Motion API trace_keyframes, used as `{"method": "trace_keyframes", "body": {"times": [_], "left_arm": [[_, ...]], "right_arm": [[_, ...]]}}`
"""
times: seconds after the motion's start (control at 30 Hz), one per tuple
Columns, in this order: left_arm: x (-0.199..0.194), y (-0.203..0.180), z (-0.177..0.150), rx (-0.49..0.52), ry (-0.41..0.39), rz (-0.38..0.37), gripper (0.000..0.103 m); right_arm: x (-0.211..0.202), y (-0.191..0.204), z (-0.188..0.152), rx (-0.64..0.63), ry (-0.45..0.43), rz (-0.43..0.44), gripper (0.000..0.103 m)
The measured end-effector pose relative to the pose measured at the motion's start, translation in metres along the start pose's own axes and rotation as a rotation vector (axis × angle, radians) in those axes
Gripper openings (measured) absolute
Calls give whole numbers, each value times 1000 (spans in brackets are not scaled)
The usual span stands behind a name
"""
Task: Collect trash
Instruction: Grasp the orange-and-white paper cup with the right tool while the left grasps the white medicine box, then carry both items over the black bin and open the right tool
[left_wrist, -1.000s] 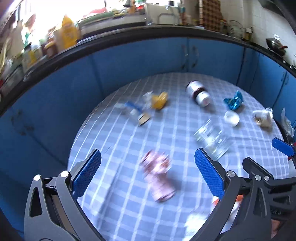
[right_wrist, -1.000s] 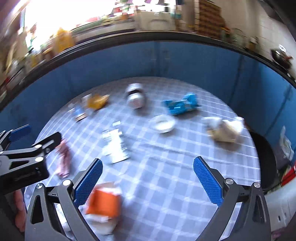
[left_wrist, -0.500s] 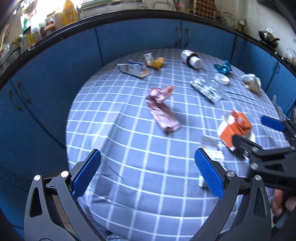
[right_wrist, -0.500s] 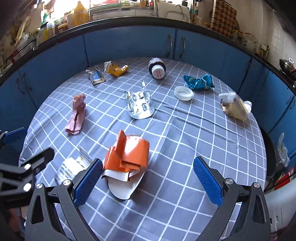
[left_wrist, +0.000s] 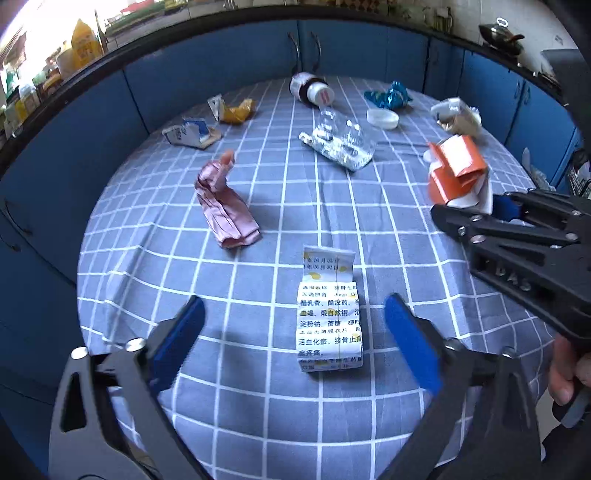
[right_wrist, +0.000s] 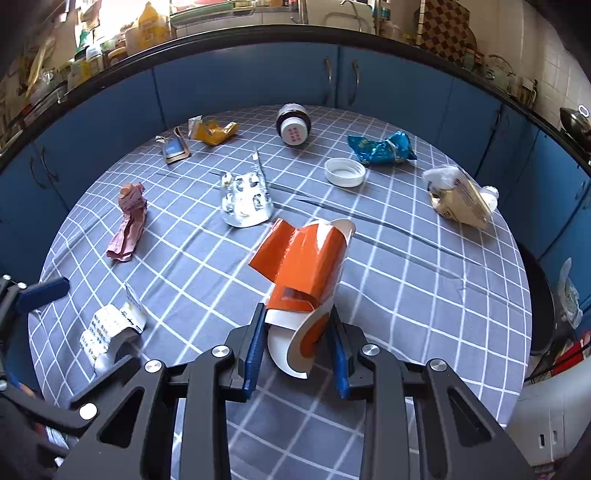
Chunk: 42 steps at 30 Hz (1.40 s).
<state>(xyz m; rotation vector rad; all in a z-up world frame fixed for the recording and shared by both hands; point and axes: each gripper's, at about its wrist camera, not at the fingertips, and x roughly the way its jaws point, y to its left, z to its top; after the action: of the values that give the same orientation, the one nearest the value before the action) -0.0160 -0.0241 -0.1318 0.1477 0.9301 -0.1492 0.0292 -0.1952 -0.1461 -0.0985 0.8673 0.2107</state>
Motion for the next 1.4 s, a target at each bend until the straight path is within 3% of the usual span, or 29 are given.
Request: {"method": "trace_keyframes", "body": {"times": [0.1, 0.13, 0.23, 0.3, 0.47, 0.73, 1.4], "left_arm": [[-1, 5, 4, -31, 5, -37, 56], [-1, 4, 7, -27, 4, -39, 38], [1, 4, 16, -45, 16, -54, 31], [-1, 3, 23, -54, -1, -47, 31], [-8, -6, 44, -53, -63, -50, 31], [-6, -23, 83, -73, -87, -65, 31], [16, -151, 167, 89, -147, -152, 31]], "right_arm": [[-1, -3, 0, 2, -11, 1, 29], [-2, -4, 2, 1, -17, -1, 28], [-4, -7, 7, 8, -36, 1, 26], [-6, -11, 10, 15, -44, 2, 18], [-15, -26, 19, 32, -80, -9, 18], [-32, -63, 25, 81, -129, -24, 18], [-48, -198, 24, 318, -201, -142, 18]]}}
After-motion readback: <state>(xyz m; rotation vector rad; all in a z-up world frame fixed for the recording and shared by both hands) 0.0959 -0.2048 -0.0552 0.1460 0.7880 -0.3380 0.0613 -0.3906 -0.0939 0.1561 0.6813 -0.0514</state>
